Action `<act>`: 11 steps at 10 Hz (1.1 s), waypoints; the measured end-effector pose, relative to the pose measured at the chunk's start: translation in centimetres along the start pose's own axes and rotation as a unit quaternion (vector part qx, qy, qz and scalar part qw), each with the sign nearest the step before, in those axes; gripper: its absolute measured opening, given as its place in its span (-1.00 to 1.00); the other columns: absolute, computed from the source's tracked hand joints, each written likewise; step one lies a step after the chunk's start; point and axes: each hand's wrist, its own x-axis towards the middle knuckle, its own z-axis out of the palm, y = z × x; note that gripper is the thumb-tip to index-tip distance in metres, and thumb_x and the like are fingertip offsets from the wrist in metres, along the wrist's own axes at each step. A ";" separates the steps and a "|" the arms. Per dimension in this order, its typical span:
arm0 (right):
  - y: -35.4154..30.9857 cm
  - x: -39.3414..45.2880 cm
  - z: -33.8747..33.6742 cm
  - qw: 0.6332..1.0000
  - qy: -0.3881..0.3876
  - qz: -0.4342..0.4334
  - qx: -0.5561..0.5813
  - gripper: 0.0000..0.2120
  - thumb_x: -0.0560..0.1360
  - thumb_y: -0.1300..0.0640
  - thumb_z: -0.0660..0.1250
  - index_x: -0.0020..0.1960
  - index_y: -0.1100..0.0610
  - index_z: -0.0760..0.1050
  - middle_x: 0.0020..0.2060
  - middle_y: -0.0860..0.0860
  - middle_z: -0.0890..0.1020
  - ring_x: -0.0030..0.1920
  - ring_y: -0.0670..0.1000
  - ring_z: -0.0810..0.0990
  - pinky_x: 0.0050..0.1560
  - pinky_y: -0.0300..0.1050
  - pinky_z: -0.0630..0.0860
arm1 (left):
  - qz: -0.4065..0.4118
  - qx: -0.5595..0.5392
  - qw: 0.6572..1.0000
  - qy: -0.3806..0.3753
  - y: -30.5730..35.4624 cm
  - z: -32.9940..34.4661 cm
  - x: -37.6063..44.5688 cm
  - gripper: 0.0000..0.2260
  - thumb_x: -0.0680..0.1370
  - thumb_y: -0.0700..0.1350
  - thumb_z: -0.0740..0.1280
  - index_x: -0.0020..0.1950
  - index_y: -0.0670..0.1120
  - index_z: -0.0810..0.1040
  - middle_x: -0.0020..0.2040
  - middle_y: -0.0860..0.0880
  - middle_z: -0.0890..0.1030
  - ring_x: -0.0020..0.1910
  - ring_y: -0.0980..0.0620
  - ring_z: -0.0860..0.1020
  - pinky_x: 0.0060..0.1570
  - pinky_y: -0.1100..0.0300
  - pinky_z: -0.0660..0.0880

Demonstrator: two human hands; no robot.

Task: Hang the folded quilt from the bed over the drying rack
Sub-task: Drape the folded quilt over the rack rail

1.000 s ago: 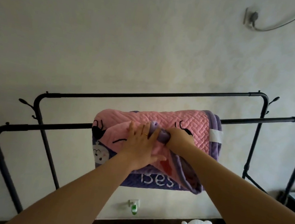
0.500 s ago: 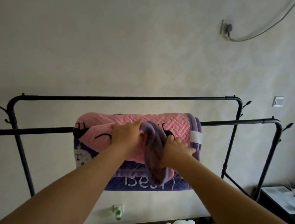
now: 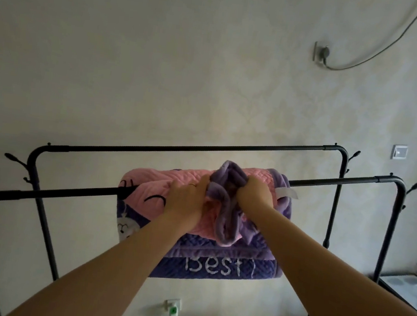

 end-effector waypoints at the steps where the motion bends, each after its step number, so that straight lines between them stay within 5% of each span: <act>1: -2.4 0.3 0.4 0.957 0.161 0.186 -0.154 -0.62 0.49 0.25 0.19 0.31 0.16 0.36 0.14 0.17 0.57 -0.01 0.08 0.53 -0.05 -0.11 0.44 | 0.015 -0.005 0.999 0.033 0.4 -1.1 -0.4 -0.64 0.59 -0.01 -0.02 0.31 -0.11 0.35 0.09 -0.07 0.57 -0.05 -0.09 0.57 -0.03 0.02 0.44; 2: -4.3 0.5 1.5 0.986 0.053 0.159 -0.009 -0.26 0.48 0.33 0.25 0.55 0.08 -0.01 0.39 0.13 0.36 0.36 0.11 0.38 0.25 -0.10 0.39 | -0.047 -0.044 0.998 0.012 -0.9 -2.4 -0.3 -0.69 0.61 -0.03 0.11 0.28 -0.16 0.26 0.02 -0.06 0.58 -0.09 -0.10 0.61 -0.11 0.06 0.45; 3: -3.3 0.6 2.7 0.994 -0.059 0.087 -0.043 0.09 0.40 0.29 0.44 0.53 -0.01 -0.35 0.51 -0.01 0.09 0.41 -0.11 0.22 0.29 -0.29 0.30 | -0.085 -0.135 0.986 -0.048 -2.8 -3.5 0.5 -0.69 0.58 -0.12 0.22 0.27 -0.18 0.26 0.02 -0.17 0.60 -0.04 -0.20 0.59 -0.11 0.02 0.46; 4: -1.4 2.1 4.1 0.962 -0.036 0.036 -0.269 0.38 0.13 -0.02 0.59 0.49 -0.12 -0.46 0.56 -0.01 -0.08 0.46 0.11 0.25 0.41 0.06 0.33 | -0.069 -0.239 0.966 -0.076 -3.3 -5.1 1.2 -0.69 0.58 -0.14 0.21 0.28 -0.21 0.28 0.04 -0.22 0.59 0.02 -0.22 0.57 -0.12 0.07 0.40; 5: -1.3 3.0 4.3 0.936 -0.025 0.046 -0.349 0.22 0.15 -0.01 0.60 0.53 -0.17 -0.16 0.56 -0.02 -0.19 0.47 0.25 0.19 0.40 0.21 0.30 | -0.073 -0.298 0.951 -0.050 -2.8 -6.4 1.6 -0.68 0.55 -0.14 0.24 0.26 -0.20 0.29 -0.01 -0.19 0.57 -0.05 -0.17 0.56 -0.16 0.12 0.35; 6: -2.1 4.1 4.8 0.934 0.014 0.004 -0.357 -0.07 0.24 0.05 0.54 0.46 -0.15 0.11 0.55 -0.08 -0.04 0.39 0.21 0.33 0.33 0.18 0.38 | -0.080 -0.315 0.946 -0.009 -3.2 -7.1 1.4 -0.65 0.50 -0.18 0.31 0.22 -0.19 0.26 -0.13 -0.07 0.50 -0.17 -0.10 0.51 -0.23 0.13 0.33; 7: -3.0 4.8 5.7 0.949 0.049 -0.050 -0.308 -0.36 0.26 0.03 0.50 0.28 -0.13 0.36 0.36 -0.07 0.38 0.22 0.10 0.52 0.16 0.10 0.51 | -0.082 -0.311 0.947 0.010 -4.4 -7.3 1.4 -0.68 0.47 -0.16 0.33 0.07 -0.08 0.20 -0.12 -0.08 0.47 -0.20 -0.14 0.49 -0.23 0.07 0.38; 8: -3.8 5.0 5.9 0.956 0.091 -0.050 -0.274 -0.47 0.40 0.07 0.44 0.32 -0.02 0.38 0.14 -0.04 0.59 0.04 0.05 0.62 -0.02 -0.12 0.47 | -0.060 -0.292 0.954 0.037 -4.9 -6.8 1.1 -0.72 0.52 -0.12 0.29 0.06 -0.06 0.18 -0.15 -0.07 0.48 -0.22 -0.18 0.56 -0.30 0.02 0.45; 9: -3.6 5.8 5.6 0.950 0.111 -0.007 -0.292 -0.61 0.43 0.05 0.36 0.23 -0.03 0.39 -0.14 -0.06 0.59 -0.10 0.03 0.62 -0.10 -0.11 0.45 | -0.033 -0.237 0.961 0.135 -5.2 -6.2 0.9 -0.78 0.58 -0.07 0.27 0.13 -0.10 0.29 -0.19 -0.12 0.58 -0.23 -0.18 0.60 -0.36 0.04 0.44; 10: -3.6 6.8 5.1 0.949 0.101 0.023 -0.298 -0.63 0.39 0.00 0.33 0.18 -0.06 0.38 -0.12 -0.08 0.58 -0.08 0.05 0.63 -0.05 0.00 0.55 | 0.025 -0.165 0.960 0.224 -5.9 -5.6 1.2 -0.79 0.58 -0.05 0.30 0.11 -0.14 0.43 -0.14 -0.13 0.64 -0.21 -0.14 0.61 -0.30 0.09 0.44; 11: -4.2 7.5 4.5 0.951 0.131 0.014 -0.281 -0.66 0.39 0.07 0.36 0.14 -0.05 0.38 -0.10 -0.08 0.60 -0.09 0.05 0.61 -0.11 -0.09 0.49 | 0.054 -0.101 0.960 0.255 -6.6 -4.7 1.4 -0.86 0.60 -0.08 0.28 0.02 -0.16 0.45 -0.15 -0.12 0.61 -0.25 -0.14 0.57 -0.32 0.03 0.47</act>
